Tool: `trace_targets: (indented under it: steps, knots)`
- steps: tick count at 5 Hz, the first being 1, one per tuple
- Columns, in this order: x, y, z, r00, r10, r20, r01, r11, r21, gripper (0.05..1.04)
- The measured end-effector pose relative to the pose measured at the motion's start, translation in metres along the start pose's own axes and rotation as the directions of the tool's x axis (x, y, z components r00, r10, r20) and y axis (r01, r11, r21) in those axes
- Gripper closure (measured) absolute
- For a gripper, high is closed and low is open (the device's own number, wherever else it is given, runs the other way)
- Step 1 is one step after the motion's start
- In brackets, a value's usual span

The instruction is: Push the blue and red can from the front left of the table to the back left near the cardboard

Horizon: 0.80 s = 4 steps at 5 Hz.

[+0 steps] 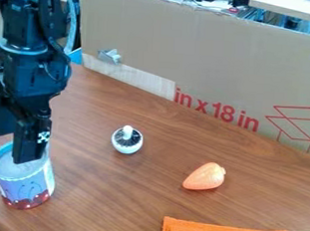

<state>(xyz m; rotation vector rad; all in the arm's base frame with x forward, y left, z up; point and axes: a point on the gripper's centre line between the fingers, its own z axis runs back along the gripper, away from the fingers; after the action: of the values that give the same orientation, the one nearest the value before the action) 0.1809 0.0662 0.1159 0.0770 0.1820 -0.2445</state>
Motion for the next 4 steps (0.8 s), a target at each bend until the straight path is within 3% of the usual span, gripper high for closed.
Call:
trace_targets:
  steps: [1, 2, 3, 4]
  knots:
    - [-0.001, -0.002, -0.004, 1.000, 0.002, -0.013, -0.002, 1.000, -0.012, 0.076]
    - [-0.013, -0.010, -0.014, 0.997, 0.080, -0.001, -0.080, 0.995, -0.057, 0.076]
    - [-0.036, -0.018, -0.020, 0.988, 0.153, -0.037, -0.157, 0.979, -0.127, 0.076]
    - [-0.050, -0.029, -0.034, 0.966, 0.251, -0.066, -0.258, 0.957, -0.129, 0.076]
